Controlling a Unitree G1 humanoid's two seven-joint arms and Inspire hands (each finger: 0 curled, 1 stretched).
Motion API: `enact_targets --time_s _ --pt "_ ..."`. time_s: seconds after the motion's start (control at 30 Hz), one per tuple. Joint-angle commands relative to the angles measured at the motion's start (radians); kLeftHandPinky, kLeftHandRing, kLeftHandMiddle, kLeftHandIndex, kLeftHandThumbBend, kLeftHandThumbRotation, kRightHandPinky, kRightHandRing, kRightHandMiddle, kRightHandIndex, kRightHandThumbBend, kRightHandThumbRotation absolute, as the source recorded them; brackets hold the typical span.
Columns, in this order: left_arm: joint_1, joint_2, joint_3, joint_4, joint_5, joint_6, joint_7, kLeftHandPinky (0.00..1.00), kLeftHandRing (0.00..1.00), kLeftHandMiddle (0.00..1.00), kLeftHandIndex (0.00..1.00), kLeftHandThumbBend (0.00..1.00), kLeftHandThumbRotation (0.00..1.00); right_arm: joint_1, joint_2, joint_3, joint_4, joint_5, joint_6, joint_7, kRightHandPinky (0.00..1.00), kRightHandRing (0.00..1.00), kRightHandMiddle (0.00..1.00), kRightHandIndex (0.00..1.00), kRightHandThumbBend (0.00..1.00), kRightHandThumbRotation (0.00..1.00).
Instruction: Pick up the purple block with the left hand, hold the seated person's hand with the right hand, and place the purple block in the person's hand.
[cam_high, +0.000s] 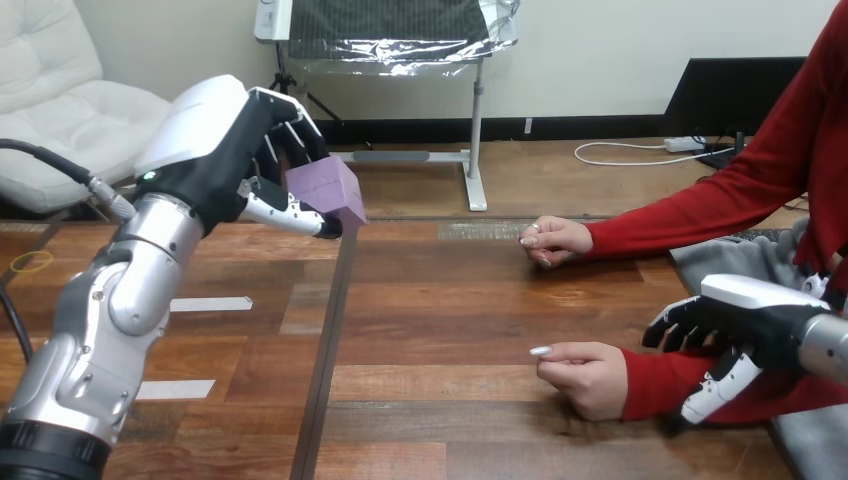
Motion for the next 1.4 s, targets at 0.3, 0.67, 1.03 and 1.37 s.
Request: enact_targets --time_s 0.3,0.67,1.03,1.37 --pt "-0.050 0.010 0.040 -0.034 -0.017 0.005 -0.002 0.31 0.35 0.42 0.43 0.71 0.00 -0.100 0.017 0.039 0.004 -0.021 0.086 0.007 0.62 0.72 0.76 0.74 1.00 0.22" --pt "-0.056 0.005 0.046 -0.023 -0.038 -0.003 0.002 0.32 0.36 0.42 0.43 0.71 0.00 -0.092 0.028 0.054 0.015 -0.017 0.050 -0.029 0.53 0.60 0.66 0.65 1.00 0.14" --pt "-0.059 0.003 0.046 -0.032 -0.044 0.012 -0.005 0.32 0.35 0.42 0.43 0.70 0.00 -0.092 0.046 0.075 0.038 -0.037 0.052 -0.078 0.40 0.49 0.56 0.58 1.00 0.14" --pt "-0.058 0.001 0.047 -0.034 -0.047 0.014 -0.003 0.30 0.34 0.41 0.43 0.71 0.00 -0.090 0.052 0.091 0.045 -0.052 0.052 -0.126 0.17 0.25 0.36 0.51 1.00 0.14"
